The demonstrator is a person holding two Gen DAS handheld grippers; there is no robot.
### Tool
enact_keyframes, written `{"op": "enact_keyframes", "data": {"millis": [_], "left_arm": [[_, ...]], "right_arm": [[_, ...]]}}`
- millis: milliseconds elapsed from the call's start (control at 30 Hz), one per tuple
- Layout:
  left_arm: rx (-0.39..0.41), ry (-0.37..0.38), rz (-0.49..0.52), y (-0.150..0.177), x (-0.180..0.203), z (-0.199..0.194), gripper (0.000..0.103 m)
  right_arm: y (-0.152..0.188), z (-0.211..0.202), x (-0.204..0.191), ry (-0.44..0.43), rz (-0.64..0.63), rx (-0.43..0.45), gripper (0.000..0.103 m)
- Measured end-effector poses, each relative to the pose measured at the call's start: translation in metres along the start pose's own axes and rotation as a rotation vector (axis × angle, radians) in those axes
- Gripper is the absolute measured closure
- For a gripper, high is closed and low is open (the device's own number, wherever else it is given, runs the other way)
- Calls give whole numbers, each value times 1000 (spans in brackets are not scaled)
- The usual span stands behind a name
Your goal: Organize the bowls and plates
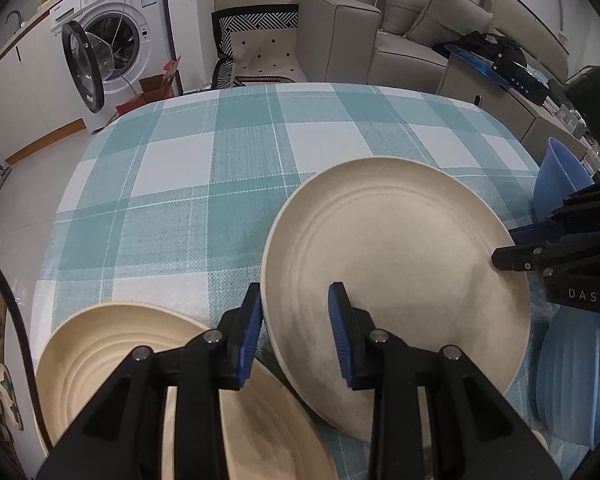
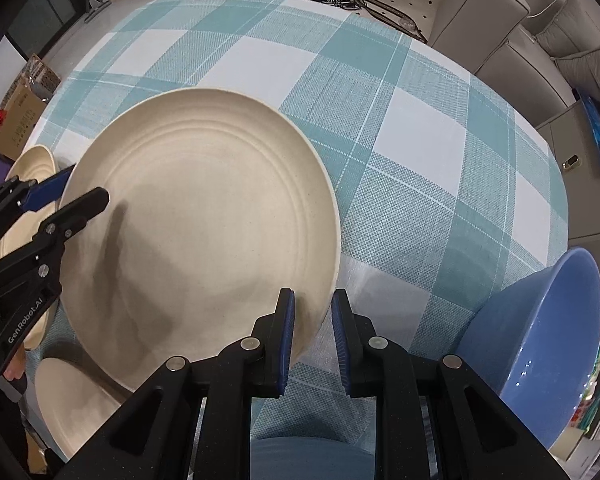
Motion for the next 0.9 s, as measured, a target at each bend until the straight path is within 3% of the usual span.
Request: {"op": "enact_keyframes", "data": {"millis": [367, 900], "left_arm": [[-37, 5, 57, 5, 8, 1, 57], [-29, -11, 42, 3, 7, -7, 59]], "right_arm": [[-4, 12, -6, -40, -5, -60, 75], [-20, 3, 4, -91, 64, -12, 75]]}}
Point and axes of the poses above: each gripper's, at about its wrist camera, not at the fingertips, and z roughly the way its jaws point, x to its right, y to its underside, the point moved 3 cm from there along z, roughly the way its jaws point, and after that the axes turned 1 degree about -y, right-handed, at the moved point
